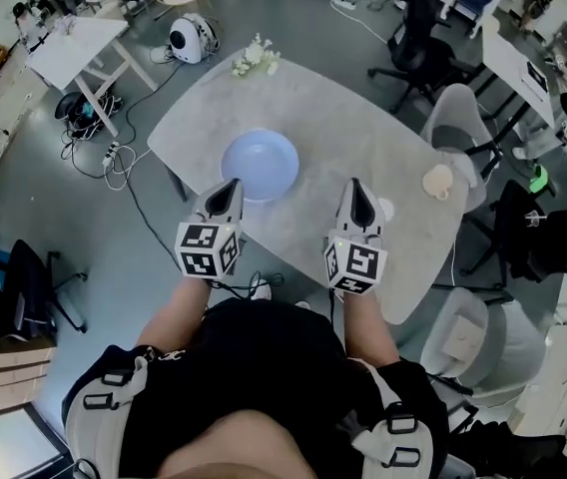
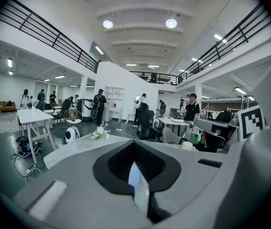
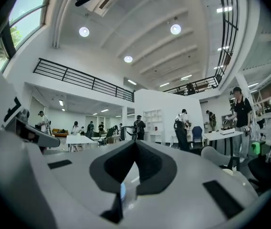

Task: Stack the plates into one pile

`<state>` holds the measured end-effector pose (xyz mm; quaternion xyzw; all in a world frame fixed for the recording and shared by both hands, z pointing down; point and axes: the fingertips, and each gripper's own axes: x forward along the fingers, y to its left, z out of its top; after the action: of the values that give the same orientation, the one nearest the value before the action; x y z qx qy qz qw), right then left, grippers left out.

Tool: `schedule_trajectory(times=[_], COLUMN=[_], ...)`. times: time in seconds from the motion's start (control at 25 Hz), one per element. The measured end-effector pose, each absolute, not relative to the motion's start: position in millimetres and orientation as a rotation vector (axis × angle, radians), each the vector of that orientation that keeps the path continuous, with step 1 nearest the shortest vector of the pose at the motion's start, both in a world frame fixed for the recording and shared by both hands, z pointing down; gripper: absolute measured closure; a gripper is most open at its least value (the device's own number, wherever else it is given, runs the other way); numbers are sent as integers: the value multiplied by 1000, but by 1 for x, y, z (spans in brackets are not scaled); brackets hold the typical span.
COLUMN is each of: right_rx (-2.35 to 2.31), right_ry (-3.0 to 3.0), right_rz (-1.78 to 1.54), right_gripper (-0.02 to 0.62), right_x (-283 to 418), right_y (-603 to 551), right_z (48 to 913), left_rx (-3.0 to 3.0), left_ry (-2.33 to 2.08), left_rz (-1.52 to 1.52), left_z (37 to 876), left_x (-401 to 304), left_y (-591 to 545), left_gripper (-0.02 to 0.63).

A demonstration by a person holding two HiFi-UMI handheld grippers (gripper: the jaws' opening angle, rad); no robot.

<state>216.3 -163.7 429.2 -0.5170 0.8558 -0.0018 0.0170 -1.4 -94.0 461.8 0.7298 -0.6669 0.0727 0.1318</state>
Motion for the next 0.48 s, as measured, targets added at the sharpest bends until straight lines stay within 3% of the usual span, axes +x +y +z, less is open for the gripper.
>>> schedule_trajectory(times=[0.48], right_rx=[-1631], right_ry=[2677], right_rz=[-50], right_gripper=[589], right_x=[235], right_y=[-166], right_z=[443], left_rx=[2172], left_ry=[-1881], left_rz=[228], left_z=[464], left_x=[31], left_y=[-106], left_gripper=[601])
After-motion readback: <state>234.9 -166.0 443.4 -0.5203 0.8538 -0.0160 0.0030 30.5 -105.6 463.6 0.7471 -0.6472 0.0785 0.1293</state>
